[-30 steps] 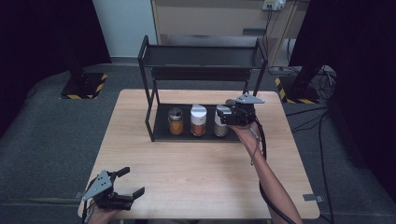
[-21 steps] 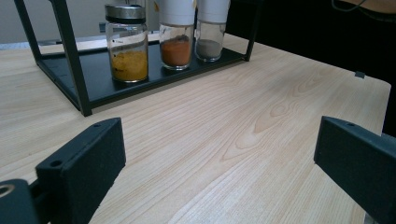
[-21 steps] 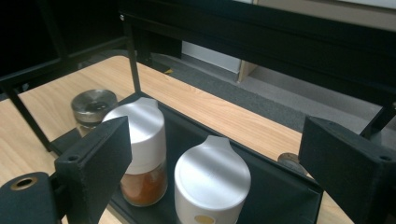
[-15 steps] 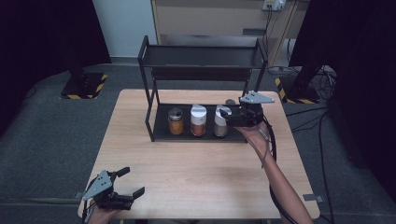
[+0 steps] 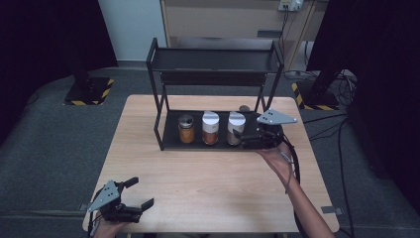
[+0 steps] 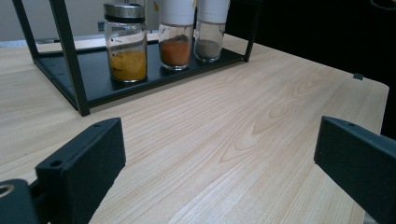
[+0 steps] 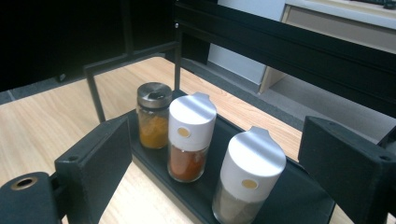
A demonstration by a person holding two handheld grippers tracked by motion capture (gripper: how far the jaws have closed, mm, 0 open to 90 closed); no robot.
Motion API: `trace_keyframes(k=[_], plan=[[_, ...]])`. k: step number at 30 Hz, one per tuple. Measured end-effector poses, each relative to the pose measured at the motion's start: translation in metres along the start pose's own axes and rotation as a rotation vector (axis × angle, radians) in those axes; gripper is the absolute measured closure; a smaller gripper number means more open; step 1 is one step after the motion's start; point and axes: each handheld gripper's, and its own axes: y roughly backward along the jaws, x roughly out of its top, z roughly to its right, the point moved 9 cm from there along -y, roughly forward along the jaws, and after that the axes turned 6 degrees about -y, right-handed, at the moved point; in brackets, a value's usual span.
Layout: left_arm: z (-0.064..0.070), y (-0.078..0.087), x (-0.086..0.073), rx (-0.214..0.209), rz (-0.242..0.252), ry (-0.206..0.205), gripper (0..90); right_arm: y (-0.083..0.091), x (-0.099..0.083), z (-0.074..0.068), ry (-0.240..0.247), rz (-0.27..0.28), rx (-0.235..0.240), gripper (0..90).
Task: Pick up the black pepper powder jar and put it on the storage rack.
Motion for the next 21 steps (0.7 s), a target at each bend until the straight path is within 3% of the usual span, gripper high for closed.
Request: trace_keyframes(k=[21], plan=[[0.001,0.001,0.000,-0.004,0.001,-0.013,1.2,0.048,-0.026,-0.012,0.000,0.003,0.027,9.7]])
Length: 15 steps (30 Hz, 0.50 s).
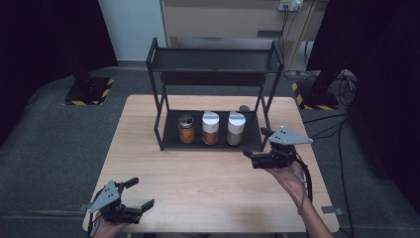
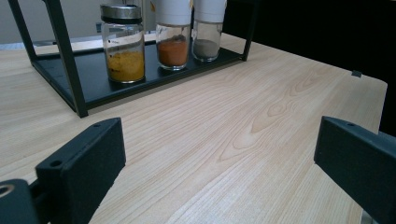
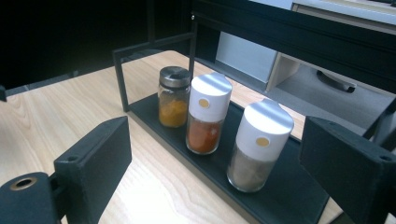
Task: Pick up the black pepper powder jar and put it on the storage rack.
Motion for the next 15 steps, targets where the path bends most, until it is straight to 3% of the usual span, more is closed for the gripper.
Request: trace_keyframes(k=[15], plan=[[0.000,0.000,0.000,0.010,0.006,0.004,0.9,0.049,-0.020,-0.009,-0.015,0.029,-0.004,9.3]])
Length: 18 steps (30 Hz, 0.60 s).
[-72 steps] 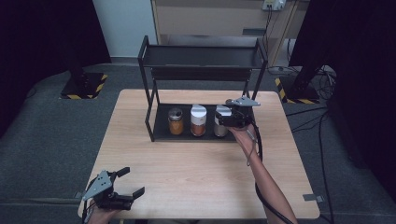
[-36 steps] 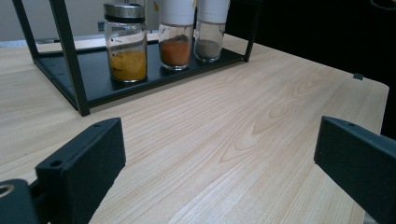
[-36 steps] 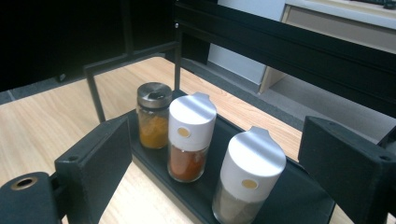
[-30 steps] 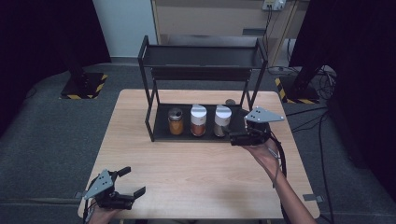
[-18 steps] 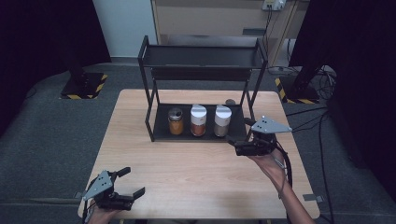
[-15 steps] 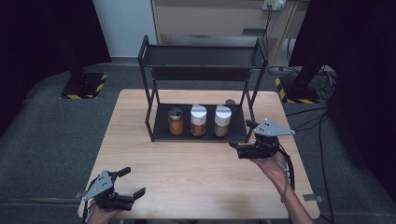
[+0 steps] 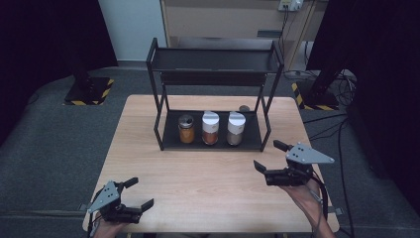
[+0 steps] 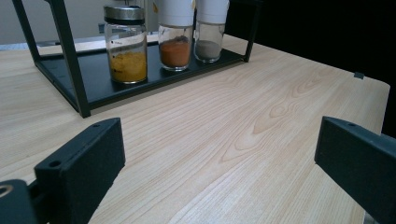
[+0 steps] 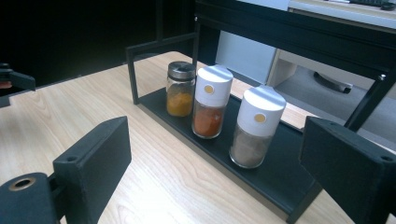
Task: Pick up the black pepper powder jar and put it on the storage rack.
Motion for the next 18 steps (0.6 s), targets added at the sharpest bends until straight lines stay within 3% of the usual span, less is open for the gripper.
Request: trace_keyframes(k=[18], plan=[[0.000,0.001,0.000,0.004,0.006,-0.007,0.9,0.051,-0.033,-0.001,-0.044,0.028,-0.064,9.2]])
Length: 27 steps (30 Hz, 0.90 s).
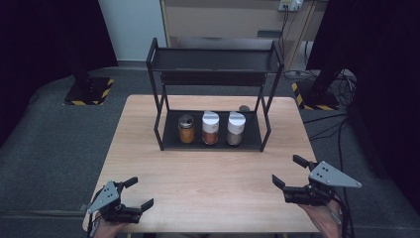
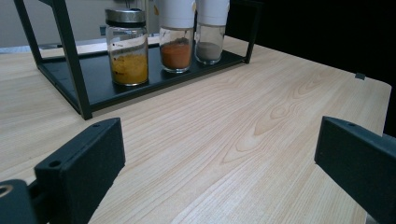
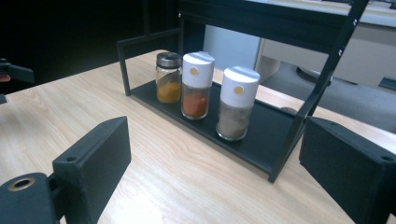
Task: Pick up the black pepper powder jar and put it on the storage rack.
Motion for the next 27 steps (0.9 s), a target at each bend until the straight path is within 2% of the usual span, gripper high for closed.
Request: trace_keyframes(k=[12,19,27], plan=[[0.000,0.000,0.000,0.004,0.002,-0.003,0.9,0.016,-0.035,0.004,-0.023,0.004,-0.052,9.3],[0.000,0.000,0.000,0.004,0.001,-0.005,0.9,0.012,-0.054,0.008,-0.053,-0.026,-0.064,9.1],[0.000,0.000,0.000,0.005,0.002,-0.004,0.9,0.005,-0.070,0.013,-0.079,-0.035,-0.062,9.1]])
